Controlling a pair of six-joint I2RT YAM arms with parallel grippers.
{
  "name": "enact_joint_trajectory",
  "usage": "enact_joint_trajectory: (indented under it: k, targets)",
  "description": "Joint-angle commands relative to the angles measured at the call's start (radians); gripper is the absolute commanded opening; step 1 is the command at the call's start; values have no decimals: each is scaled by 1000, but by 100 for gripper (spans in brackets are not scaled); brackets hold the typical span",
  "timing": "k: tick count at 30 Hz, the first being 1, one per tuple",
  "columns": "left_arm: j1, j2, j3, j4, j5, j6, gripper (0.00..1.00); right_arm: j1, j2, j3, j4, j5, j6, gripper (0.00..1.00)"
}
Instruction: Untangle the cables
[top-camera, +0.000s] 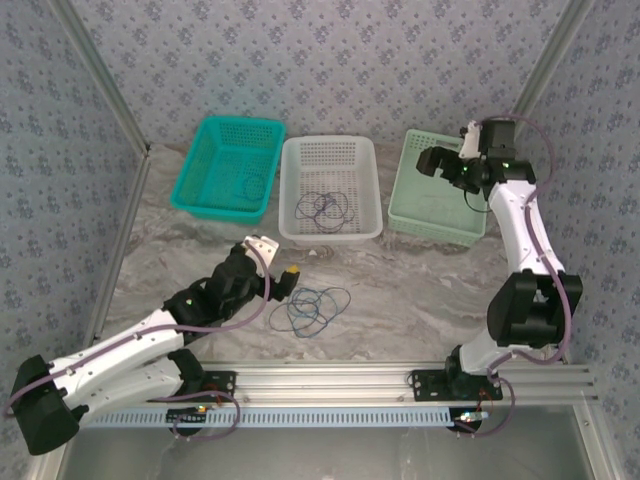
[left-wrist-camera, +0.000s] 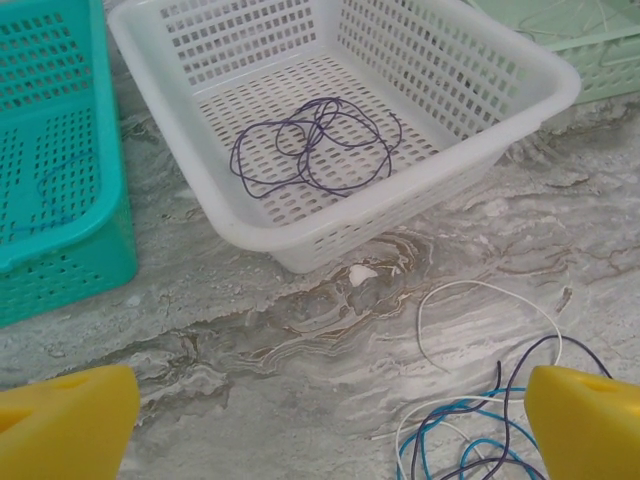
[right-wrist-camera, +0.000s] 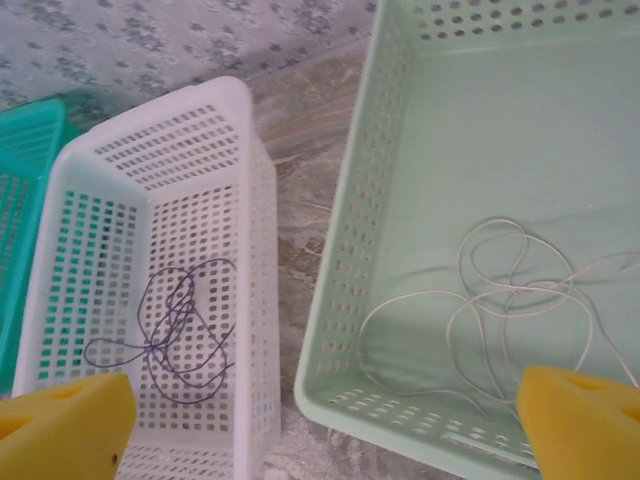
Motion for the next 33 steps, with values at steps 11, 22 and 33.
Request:
enact_joint_trajectory:
  k: [11,22,33]
  targets:
    - [42,-74,-32,-98,-103,-194,99,270,-265,-138,117,126,-141,94]
    - [84,-157,-83,-191,-154,-301,100,617,-379,-337,173,305,-154,90]
    - [97,-203,-97,-273,-204,-382,100,853,-359,-484,265,576,-23,87]
